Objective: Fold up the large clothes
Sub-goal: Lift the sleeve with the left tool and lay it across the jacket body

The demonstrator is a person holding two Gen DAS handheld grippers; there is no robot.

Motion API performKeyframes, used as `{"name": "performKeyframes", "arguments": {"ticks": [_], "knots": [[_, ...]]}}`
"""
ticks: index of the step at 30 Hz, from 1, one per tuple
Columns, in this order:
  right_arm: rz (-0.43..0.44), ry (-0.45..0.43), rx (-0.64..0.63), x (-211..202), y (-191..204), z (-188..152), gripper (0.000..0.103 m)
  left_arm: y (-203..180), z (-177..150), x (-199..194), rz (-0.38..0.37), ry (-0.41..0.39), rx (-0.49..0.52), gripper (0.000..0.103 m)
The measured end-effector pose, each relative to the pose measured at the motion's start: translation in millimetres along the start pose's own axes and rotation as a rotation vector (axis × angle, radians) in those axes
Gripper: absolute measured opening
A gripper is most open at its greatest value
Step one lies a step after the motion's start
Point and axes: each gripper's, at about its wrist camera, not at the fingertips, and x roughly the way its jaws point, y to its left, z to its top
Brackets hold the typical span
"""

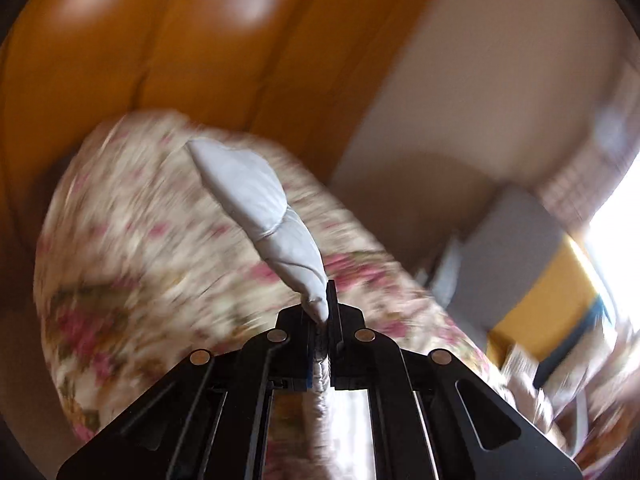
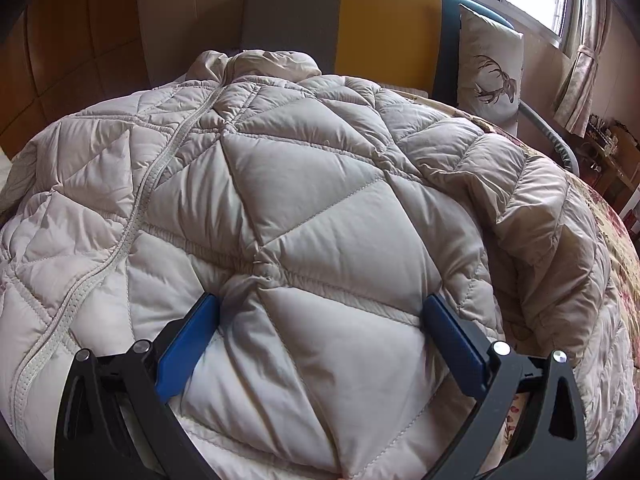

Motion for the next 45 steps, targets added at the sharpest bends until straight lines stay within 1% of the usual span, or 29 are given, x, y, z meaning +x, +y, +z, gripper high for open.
{"name": "performKeyframes", "arguments": {"ticks": [2,4,6,8,11,14,15,16,17,19,21,23,24,26,27,28,29,31,32,33,35,36,39,40,41,43,44,45], "knots": [[0.002,0.001,0.001,0.4,-0.4,0.4,0.101,-38.5,-4.6,-12.0,-0.042,-0.045,0.119,0.004],[0.004,0.000,0.003,0.6,-0.5,0.5,0.101,-88.8,-16.7,-27.7,-0.111,-0.093,0.248,0.004],[0.005,0.000,0.004,0.7,-0.4,0.4,0.101,-129.9,-32.2,-37.0,-0.171,-0.114,0.352,0.004],[0.006,-0.001,0.005,0.6,-0.6,0.2,0.101,-163.2,-48.4,-42.8,-0.214,-0.126,0.437,0.004],[0.010,-0.001,0.009,0.9,-0.9,0.5,0.101,-218.7,-83.6,-49.5,-0.303,-0.125,0.575,0.004],[0.014,-0.002,0.015,1.5,-1.6,0.4,0.101,-262.6,-124.0,-49.0,-0.370,-0.110,0.689,0.004],[0.015,-0.002,0.016,1.8,-1.7,0.5,0.101,-277.3,-142.9,-49.2,-0.397,-0.102,0.735,0.004],[0.016,-0.002,0.017,2.0,-1.7,0.6,0.101,-288.4,-158.1,-49.3,-0.415,-0.097,0.776,0.004],[0.016,-0.002,0.017,2.0,-1.7,0.6,0.101,-301.6,-179.8,-48.6,-0.438,-0.093,0.842,0.004],[0.017,-0.002,0.018,2.5,-1.9,0.7,0.101,-315.7,-216.5,-47.3,-0.467,-0.090,0.962,0.004],[0.018,-0.002,0.019,2.6,-2.0,0.8,0.101,-324.0,-255.7,-41.7,-0.476,-0.085,1.098,0.004],[0.021,-0.002,0.022,3.2,-2.3,1.2,0.101,-323.9,-285.2,-31.9,-0.473,-0.055,1.190,0.004],[0.022,-0.001,0.024,3.7,-2.4,1.5,0.101,-323.5,-295.1,-28.2,-0.470,-0.036,1.212,0.004],[0.025,0.001,0.028,4.8,-2.6,2.2,0.101,-318.6,-307.0,-22.6,-0.481,0.004,1.222,0.004],[0.027,0.002,0.031,5.4,-2.6,2.5,0.101,-315.2,-310.8,-20.1,-0.502,0.026,1.224,0.004],[0.029,0.003,0.033,6.0,-2.8,2.7,0.101,-318.3,-314.5,-23.4,-0.515,0.030,1.227,0.004],[0.031,0.004,0.035,6.5,-3.3,2.6,0.101,-317.7,-314.3,-24.4,-0.521,0.030,1.229,0.008],[0.033,0.005,0.037,6.9,-3.5,2.7,0.101,-311.9,-307.1,-31.6,-0.553,0.058,1.216,0.031],[0.032,0.004,0.036,6.9,-3.3,2.8,0.101,-310.7,-303.8,-35.8,-0.563,0.061,1.207,0.069],[0.033,0.004,0.037,6.7,-3.6,2.7,0.101,-304.3,-295.2,-46.8,-0.573,0.026,1.174,0.091],[0.033,0.003,0.037,6.4,-3.3,2.8,0.101,-295.4,-283.9,-68.0,-0.609,-0.027,1.123,0.091],[0.032,0.002,0.038,6.7,-3.9,3.2,0.101,-291.3,-276.2,-76.3,-0.618,-0.031,1.097,0.091],[0.029,-0.004,0.036,5.4,-4.2,2.4,0.101,-276.3,-248.8,-84.7,-0.573,-0.056,1.002,0.091],[0.026,-0.007,0.035,4.5,-4.1,1.9,0.101,-268.2,-237.7,-81.4,-0.551,-0.058,0.953,0.091],[0.022,-0.013,0.034,3.3,-3.8,1.6,0.101,-257.2,-223.2,-74.8,-0.515,-0.057,0.882,0.091],[0.001,-0.027,0.031,-2.9,-2.6,0.5,0.101,-239.1,-199.4,-63.8,-0.445,-0.053,0.754,0.079],[-0.015,-0.036,0.024,-8.0,0.0,1.0,0.101,-228.6,-186.2,-56.4,-0.394,-0.048,0.693,0.065],[-0.033,-0.043,0.005,-14.4,2.9,4.8,0.101,-214.6,-171.1,-46.6,-0.306,-0.050,0.624,0.055]]}}
